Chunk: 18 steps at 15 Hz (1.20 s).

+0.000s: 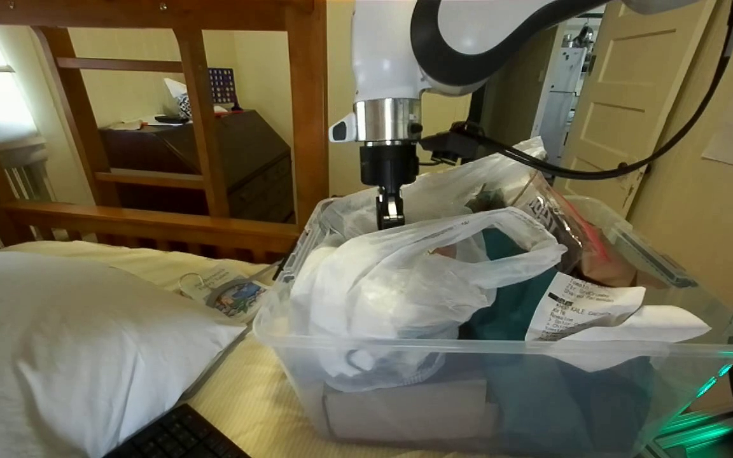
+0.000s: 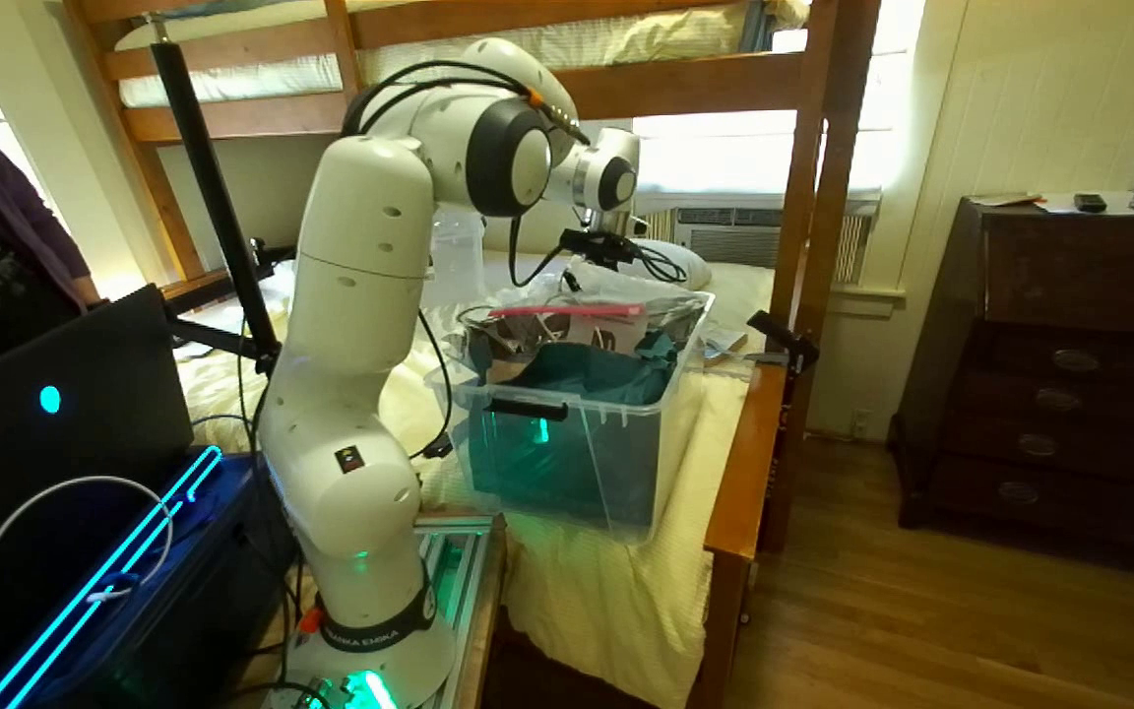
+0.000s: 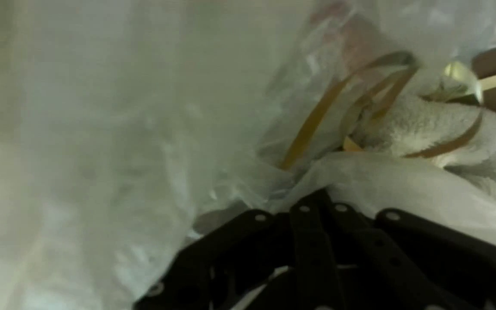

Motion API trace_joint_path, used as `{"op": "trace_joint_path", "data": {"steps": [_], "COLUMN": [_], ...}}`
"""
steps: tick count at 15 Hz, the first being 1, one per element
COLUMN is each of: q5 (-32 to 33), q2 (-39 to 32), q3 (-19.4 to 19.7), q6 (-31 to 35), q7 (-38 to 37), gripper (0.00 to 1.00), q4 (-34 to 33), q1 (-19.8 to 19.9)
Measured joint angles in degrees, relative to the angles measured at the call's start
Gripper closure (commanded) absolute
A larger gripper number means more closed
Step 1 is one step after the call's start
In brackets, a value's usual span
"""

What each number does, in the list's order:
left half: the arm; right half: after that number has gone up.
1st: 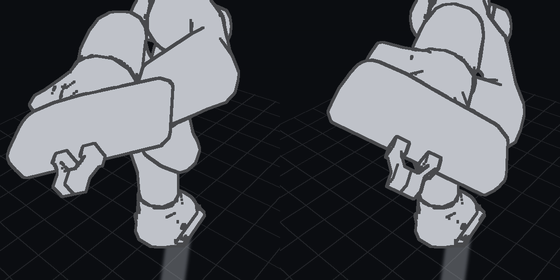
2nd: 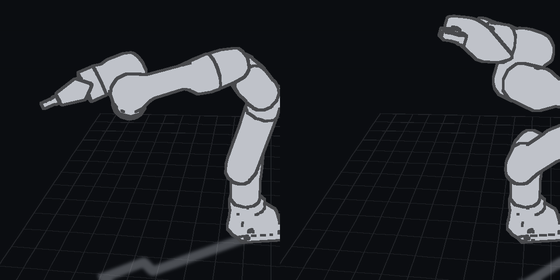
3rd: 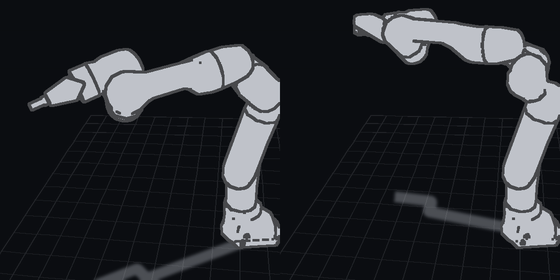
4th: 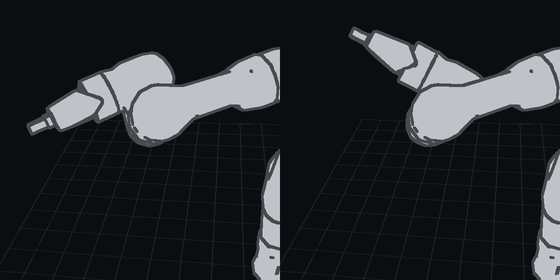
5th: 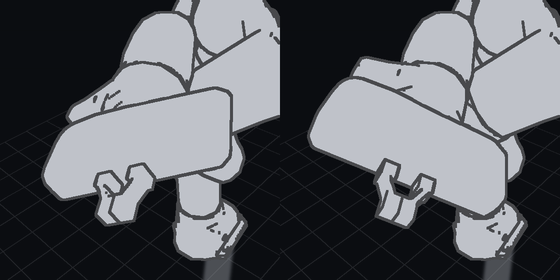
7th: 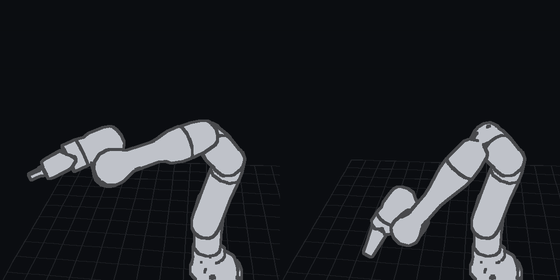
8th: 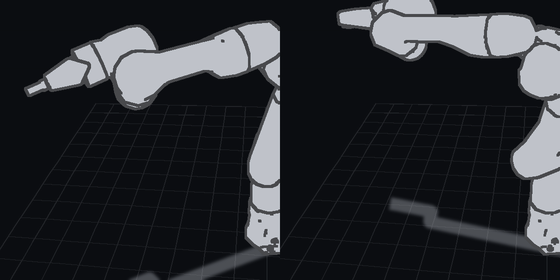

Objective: Move the objects in the plastic

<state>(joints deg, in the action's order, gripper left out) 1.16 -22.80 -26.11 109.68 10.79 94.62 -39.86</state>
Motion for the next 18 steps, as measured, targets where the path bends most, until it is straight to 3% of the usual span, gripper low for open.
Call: {"op": "trace_joint_path", "data": {"steps": [5, 6, 7, 18], "q5": [-2.2, -2.2, -2.3, -4.5], "q2": [2.5, 2.9, 3.4, 13.5], "q3": [0.0, -0.1, -0.3, -3.8], "q6": [0.6, 0.6, 0.7, 2.6], "q7": [0.0, 0.0, 0.0, -0.4], "gripper": [1.00, 0.74, 0.73, 0.01], "q4": [4.9, 5.3, 5.5, 0.2], "q1": [1.1, 1.2, 1.3, 0.7]}}
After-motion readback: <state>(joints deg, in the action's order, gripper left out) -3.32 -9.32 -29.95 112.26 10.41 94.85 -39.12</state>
